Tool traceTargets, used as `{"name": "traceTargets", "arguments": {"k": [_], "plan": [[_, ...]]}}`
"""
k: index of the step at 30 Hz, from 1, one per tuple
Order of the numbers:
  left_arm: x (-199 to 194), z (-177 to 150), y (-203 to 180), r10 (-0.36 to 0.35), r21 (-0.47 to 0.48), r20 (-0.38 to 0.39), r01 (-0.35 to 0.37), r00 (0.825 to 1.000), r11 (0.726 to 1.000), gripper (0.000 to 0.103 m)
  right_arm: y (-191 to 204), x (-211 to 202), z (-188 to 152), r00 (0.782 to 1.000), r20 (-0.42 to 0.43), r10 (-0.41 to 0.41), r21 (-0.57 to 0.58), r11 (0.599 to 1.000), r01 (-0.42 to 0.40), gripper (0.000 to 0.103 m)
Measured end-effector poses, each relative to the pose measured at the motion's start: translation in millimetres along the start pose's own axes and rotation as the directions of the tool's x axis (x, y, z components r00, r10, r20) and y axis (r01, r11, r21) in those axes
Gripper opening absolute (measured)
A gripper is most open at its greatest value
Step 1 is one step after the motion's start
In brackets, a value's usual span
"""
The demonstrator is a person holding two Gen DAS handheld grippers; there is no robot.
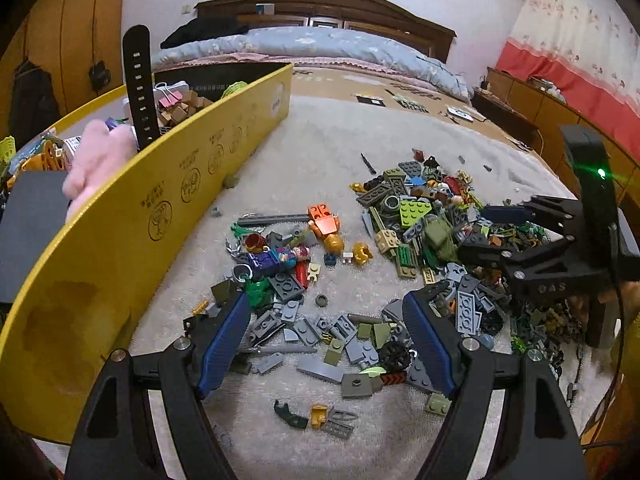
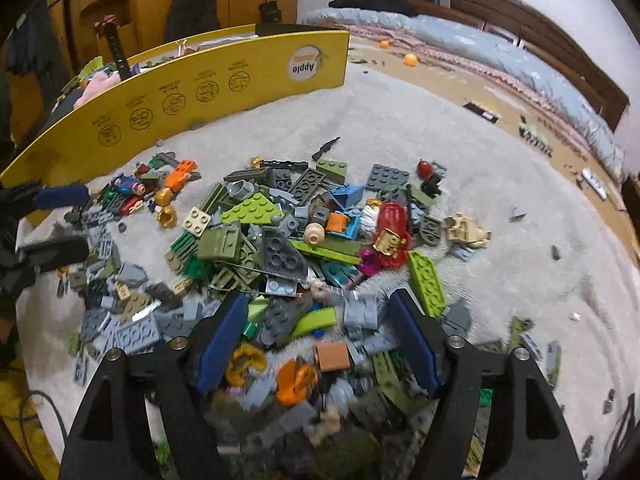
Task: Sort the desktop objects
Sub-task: 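Lower the right gripper into the pile and close it on a thin piece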
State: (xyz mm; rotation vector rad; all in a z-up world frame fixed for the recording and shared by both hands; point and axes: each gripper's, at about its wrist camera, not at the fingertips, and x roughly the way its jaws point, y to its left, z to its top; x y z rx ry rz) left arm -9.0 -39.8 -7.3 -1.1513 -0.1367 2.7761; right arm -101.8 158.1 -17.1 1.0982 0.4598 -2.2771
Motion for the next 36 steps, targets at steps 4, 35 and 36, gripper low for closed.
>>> {"name": "traceTargets", "arguments": {"k": [4, 35, 36], "plan": [[1, 0, -2, 0.003, 0.013, -0.005, -0.003, 1.0, 1.0, 0.079, 0, 3, 1, 1.0, 0.027, 0.001, 0.037, 0.999, -0.002, 0.066], [13, -9, 14, 0.003, -0.026, -0.027, -0.003, 1.0, 1.0, 0.079, 44, -19, 3, 0.989, -0.014, 0.146, -0.117, 0.982, -0.146, 0.031], [15, -10, 15, 0.003, -0.03, -0.03, -0.003, 1.0, 1.0, 0.079, 44, -17, 6, 0.991, -0.021, 0.133, -0.115, 0.984, -0.134, 0.031]]}}
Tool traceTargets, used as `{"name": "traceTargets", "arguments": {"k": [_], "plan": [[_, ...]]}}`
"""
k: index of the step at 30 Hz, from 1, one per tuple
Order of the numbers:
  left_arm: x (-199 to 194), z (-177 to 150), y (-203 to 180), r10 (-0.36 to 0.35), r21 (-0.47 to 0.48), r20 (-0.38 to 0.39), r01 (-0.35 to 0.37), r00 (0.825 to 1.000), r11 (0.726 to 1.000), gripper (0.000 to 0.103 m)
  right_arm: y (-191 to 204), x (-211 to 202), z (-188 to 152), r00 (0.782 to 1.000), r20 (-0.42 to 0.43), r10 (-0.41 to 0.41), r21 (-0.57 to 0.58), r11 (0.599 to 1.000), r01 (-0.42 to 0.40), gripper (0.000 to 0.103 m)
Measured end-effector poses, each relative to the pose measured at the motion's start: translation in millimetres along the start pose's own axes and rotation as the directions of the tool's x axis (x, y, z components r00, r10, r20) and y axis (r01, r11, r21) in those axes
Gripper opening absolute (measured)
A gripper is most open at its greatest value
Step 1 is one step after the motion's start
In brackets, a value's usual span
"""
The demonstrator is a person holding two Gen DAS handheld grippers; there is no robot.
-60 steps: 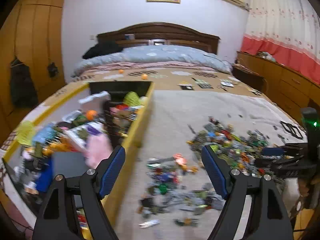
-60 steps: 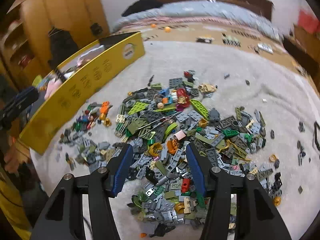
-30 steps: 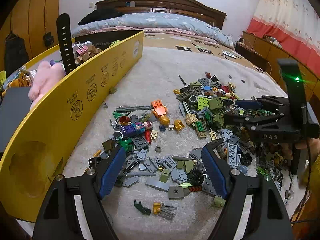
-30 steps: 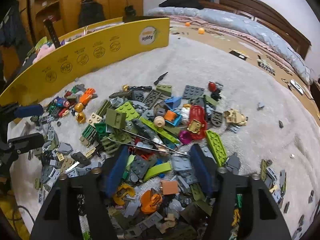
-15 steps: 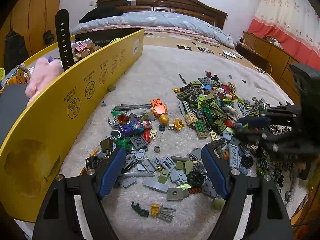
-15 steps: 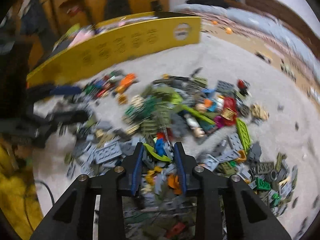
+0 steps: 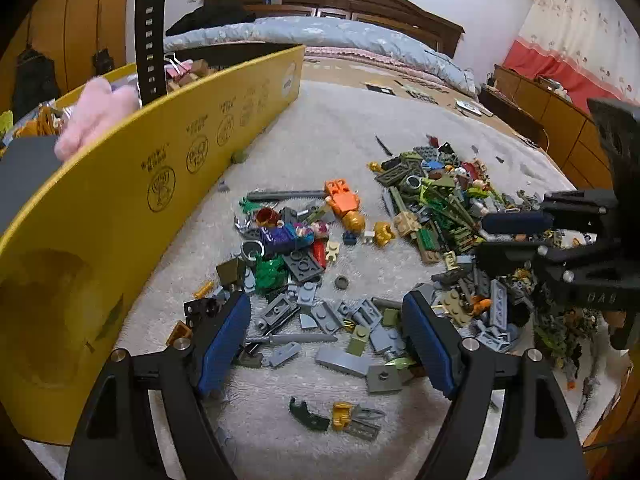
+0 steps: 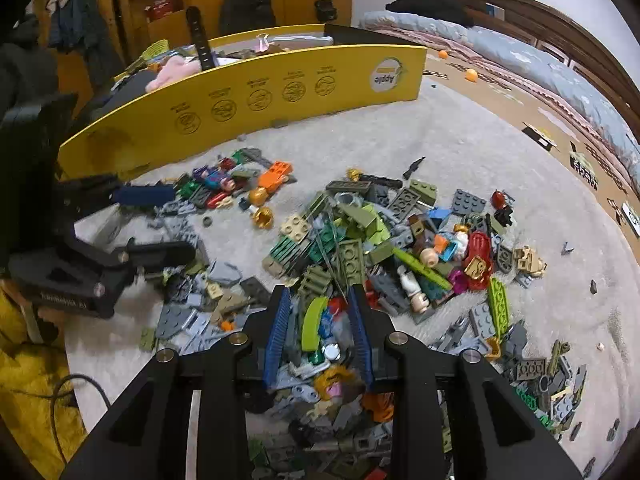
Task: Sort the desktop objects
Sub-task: 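Lower the right gripper into the pile and close it on a thin piece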
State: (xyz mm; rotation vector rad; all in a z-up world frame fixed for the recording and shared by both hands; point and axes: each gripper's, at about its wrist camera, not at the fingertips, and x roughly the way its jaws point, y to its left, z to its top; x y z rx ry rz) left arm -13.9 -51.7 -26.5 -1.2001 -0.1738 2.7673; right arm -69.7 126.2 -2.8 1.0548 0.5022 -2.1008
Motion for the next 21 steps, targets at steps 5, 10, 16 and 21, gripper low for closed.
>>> {"name": "traceTargets", "arguments": {"k": [5, 10, 16, 21], "plan": [[2, -2, 1, 0.0, -0.009, 0.011, 0.0, 1.0, 1.0, 0.079, 4, 14, 9, 0.999, -0.031, -0.039, -0.024, 0.999, 0.038, 0.026], [1, -4, 1, -0.002, 0.004, 0.017, 0.002, 1.0, 1.0, 0.079, 6, 13, 11, 0.999, -0.003, -0.05, -0.021, 0.999, 0.05, 0.011], [1, -5, 1, 0.003, 0.009, 0.021, -0.004, 1.0, 1.0, 0.079, 4, -2, 5, 0.999, 0.051, -0.017, 0.02, 1.0, 0.016, 0.007], [0, -3, 1, 0.006, -0.001, 0.02, -0.006, 1.0, 1.0, 0.079, -6, -25, -9, 0.992, 0.127, 0.009, 0.117, 0.993, -0.024, 0.007]]}}
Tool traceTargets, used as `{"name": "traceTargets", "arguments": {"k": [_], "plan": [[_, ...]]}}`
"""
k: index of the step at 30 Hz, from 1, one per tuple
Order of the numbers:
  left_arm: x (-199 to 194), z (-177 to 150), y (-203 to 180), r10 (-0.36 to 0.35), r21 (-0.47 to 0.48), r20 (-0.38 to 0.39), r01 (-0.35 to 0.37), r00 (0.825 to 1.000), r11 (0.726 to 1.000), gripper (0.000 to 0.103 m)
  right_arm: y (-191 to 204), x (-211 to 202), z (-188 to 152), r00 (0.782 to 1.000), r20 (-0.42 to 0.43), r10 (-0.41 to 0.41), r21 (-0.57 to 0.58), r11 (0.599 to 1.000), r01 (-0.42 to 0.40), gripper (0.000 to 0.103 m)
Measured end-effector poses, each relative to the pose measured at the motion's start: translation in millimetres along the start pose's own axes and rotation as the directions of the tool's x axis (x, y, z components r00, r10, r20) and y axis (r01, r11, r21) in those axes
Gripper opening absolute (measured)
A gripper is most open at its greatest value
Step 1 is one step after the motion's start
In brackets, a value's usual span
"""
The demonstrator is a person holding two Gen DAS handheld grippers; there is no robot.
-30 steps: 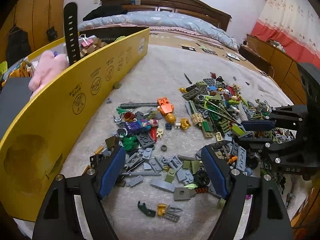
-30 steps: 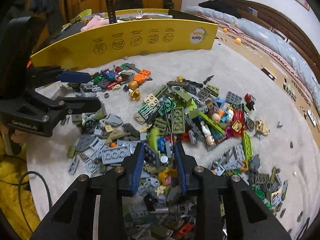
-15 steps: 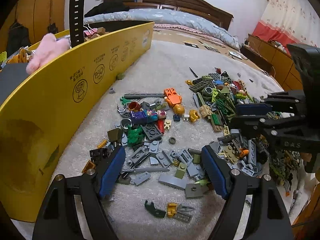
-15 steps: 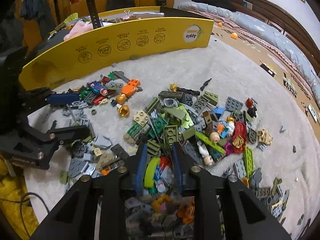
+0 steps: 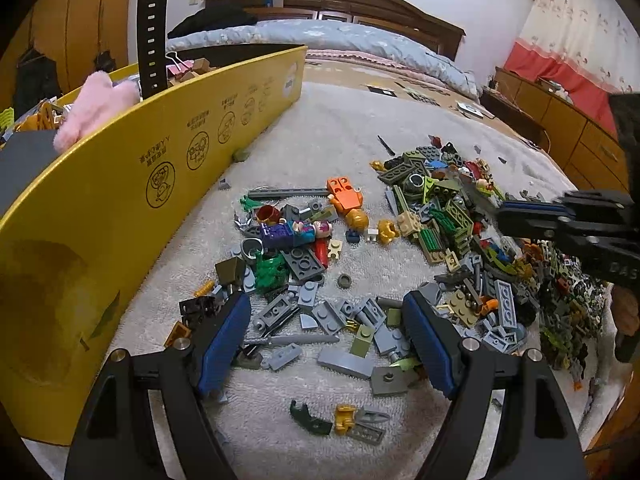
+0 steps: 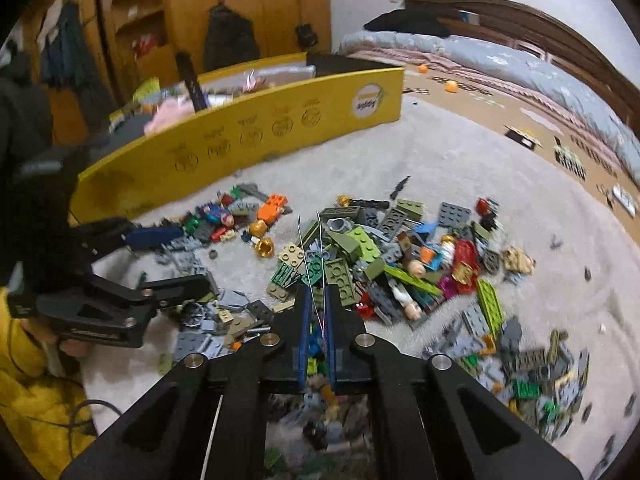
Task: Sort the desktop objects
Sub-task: 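Lower the right gripper into the pile and close it on a thin piece, then close the left gripper on the orange minifigure with the gold head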
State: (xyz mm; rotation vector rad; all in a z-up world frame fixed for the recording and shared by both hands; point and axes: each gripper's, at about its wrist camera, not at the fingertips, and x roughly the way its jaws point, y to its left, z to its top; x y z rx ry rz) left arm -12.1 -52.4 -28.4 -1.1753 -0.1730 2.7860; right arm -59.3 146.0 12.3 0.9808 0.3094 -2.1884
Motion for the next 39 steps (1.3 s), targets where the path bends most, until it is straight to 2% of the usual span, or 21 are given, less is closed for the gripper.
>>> {"name": "traceTargets", "arguments": {"k": [5, 9, 11, 13, 14, 16, 17, 20, 23, 27, 28, 33, 37, 39], "plan": [[-3, 14, -1, 0.007, 0.003, 0.026, -0.008, 1.0, 1.0, 0.079, -10, -19, -18, 0.999, 0.037, -0.015, 0.079, 0.997, 0.012, 0.007], [-1, 28, -9, 0.015, 0.033, 0.048, -0.016, 0.999, 0.999, 0.076, -17, -18, -38, 0.999, 0.049, -0.016, 0.143, 0.99, 0.009, 0.007], [1, 34, -19, 0.025, 0.096, 0.056, -0.03, 0.998, 0.995, 0.067, -22, -14, -49, 0.999, 0.05, -0.004, 0.179, 0.984, -0.005, 0.007], [5, 38, -25, 0.025, 0.143, 0.048, -0.032, 0.999, 0.989, 0.046, -26, -12, -55, 0.998, 0.058, 0.001, 0.201, 0.98, -0.012, 0.007], [9, 40, -28, 0.015, 0.158, 0.028, -0.019, 0.999, 0.987, 0.041, -27, -12, -57, 0.998, 0.068, 0.008, 0.211, 0.977, -0.022, 0.007], [14, 42, -30, -0.005, 0.162, -0.006, 0.006, 1.0, 0.987, 0.024, -32, -14, -58, 0.996, 0.089, 0.018, 0.23, 0.972, -0.038, 0.007], [19, 42, -32, -0.017, 0.163, -0.027, 0.021, 0.999, 0.986, 0.023, -33, -14, -59, 0.995, 0.097, 0.022, 0.237, 0.971, -0.044, 0.007], [31, 40, -33, 0.001, 0.153, -0.059, 0.008, 0.998, 0.988, 0.022, -36, -14, -61, 0.993, 0.113, 0.038, 0.251, 0.966, -0.066, 0.007], [36, 41, -35, -0.008, 0.13, -0.057, 0.015, 0.998, 0.991, 0.023, -38, -13, -62, 0.991, 0.123, 0.054, 0.259, 0.962, -0.085, 0.007], [35, 44, -44, -0.124, 0.113, -0.07, 0.131, 0.99, 0.985, 0.022, -42, -12, -64, 0.988, 0.133, 0.08, 0.274, 0.955, -0.114, 0.007], [32, 43, -45, -0.132, 0.118, -0.067, 0.14, 0.989, 0.983, 0.023, -43, -12, -65, 0.987, 0.136, 0.087, 0.28, 0.952, -0.122, 0.007], [24, 39, -43, -0.041, 0.158, -0.033, 0.046, 0.999, 0.986, 0.023, -47, -12, -67, 0.984, 0.146, 0.105, 0.296, 0.944, -0.144, 0.007], [28, 43, -34, 0.037, 0.188, -0.012, -0.034, 0.999, 0.982, 0.03, -48, -12, -68, 0.983, 0.146, 0.112, 0.299, 0.942, -0.152, 0.007], [31, 47, -30, 0.059, 0.204, -0.008, -0.056, 0.998, 0.977, 0.03, -48, -12, -68, 0.983, 0.147, 0.112, 0.3, 0.942, -0.153, 0.007]]}}
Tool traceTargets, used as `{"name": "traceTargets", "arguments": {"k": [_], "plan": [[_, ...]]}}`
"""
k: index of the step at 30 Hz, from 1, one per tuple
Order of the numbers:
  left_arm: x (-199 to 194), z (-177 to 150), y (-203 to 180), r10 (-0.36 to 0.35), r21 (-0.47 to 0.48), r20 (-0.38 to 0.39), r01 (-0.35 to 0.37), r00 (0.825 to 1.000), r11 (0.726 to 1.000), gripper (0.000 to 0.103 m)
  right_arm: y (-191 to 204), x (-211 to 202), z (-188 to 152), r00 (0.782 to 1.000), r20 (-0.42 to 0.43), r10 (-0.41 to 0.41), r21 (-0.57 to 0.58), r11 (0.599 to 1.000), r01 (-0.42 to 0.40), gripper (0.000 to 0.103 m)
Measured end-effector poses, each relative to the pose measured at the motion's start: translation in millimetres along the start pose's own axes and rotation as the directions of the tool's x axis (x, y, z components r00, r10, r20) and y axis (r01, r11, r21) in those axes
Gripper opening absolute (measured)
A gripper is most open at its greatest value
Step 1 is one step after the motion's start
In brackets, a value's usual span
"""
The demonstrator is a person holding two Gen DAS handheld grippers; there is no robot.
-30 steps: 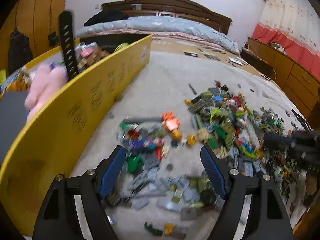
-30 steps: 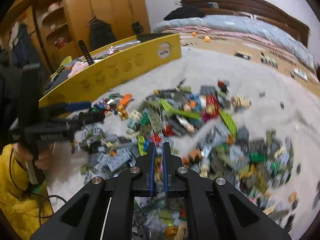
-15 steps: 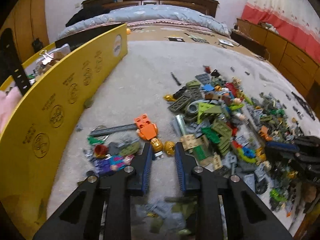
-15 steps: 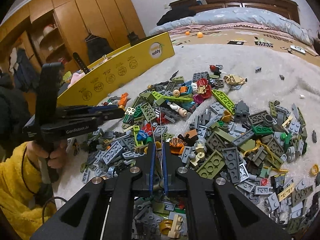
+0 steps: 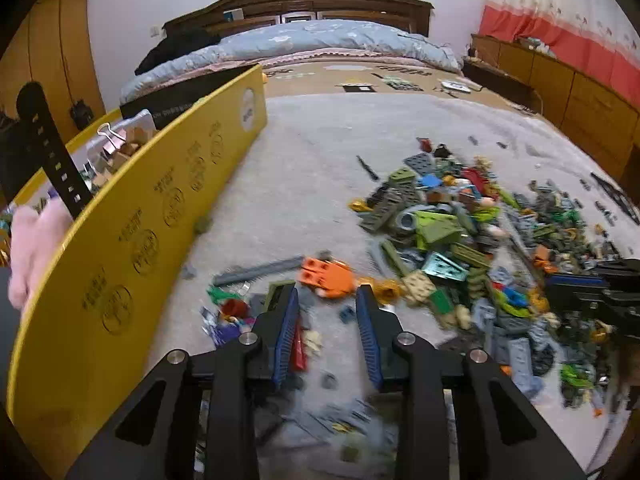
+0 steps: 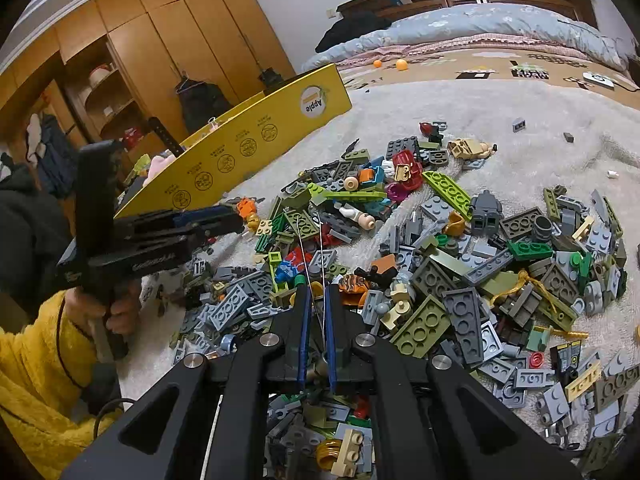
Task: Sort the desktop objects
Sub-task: 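Close the left gripper on the orange minifigure with the gold head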
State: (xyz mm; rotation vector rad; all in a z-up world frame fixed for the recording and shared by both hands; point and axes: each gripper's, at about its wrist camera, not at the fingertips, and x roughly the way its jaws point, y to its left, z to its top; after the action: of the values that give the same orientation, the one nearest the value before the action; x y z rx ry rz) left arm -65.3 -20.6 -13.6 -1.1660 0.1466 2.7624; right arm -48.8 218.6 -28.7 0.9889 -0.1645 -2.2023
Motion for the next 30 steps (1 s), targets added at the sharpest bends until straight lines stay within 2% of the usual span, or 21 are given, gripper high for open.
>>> {"name": "traceTargets", "arguments": {"k": [3, 5, 7, 9, 14, 20, 26, 30], "plan": [[5, 5, 1, 0.016, 0.042, -0.008, -0.016, 1.0, 0.999, 0.031, 0, 0, 0, 1.0, -0.001, 0.003, 0.002, 1.0, -0.003, 0.007], [7, 5, -2, 0.014, 0.08, -0.012, -0.013, 1.0, 0.997, 0.037, -1, 0, -1, 1.0, -0.001, 0.009, 0.008, 1.0, -0.009, 0.007], [7, 4, -6, 0.024, 0.116, 0.0, -0.024, 1.0, 0.993, 0.049, -2, 0, -1, 1.0, -0.001, 0.018, 0.015, 1.0, -0.018, 0.007], [7, 3, -10, 0.02, 0.133, 0.006, -0.021, 1.0, 0.991, 0.054, -3, 0, -1, 1.0, -0.001, 0.026, 0.023, 0.999, -0.026, 0.007], [7, 1, -11, 0.017, 0.123, 0.003, -0.017, 1.0, 0.992, 0.055, -5, 0, -1, 0.999, -0.001, 0.035, 0.035, 0.999, -0.035, 0.007], [-2, -2, -6, -0.025, -0.012, 0.018, 0.025, 1.0, 1.0, 0.055, -7, 0, 0, 0.999, 0.0, 0.049, 0.046, 0.998, -0.049, 0.007], [7, 3, -14, 0.026, -0.036, 0.016, -0.026, 1.0, 0.999, 0.056, -8, 0, 0, 0.999, 0.001, 0.051, 0.048, 0.998, -0.051, 0.007], [9, 3, -23, 0.05, -0.005, 0.02, -0.05, 0.999, 0.999, 0.056, -8, 0, 0, 0.999, 0.001, 0.054, 0.049, 0.997, -0.054, 0.007]]}}
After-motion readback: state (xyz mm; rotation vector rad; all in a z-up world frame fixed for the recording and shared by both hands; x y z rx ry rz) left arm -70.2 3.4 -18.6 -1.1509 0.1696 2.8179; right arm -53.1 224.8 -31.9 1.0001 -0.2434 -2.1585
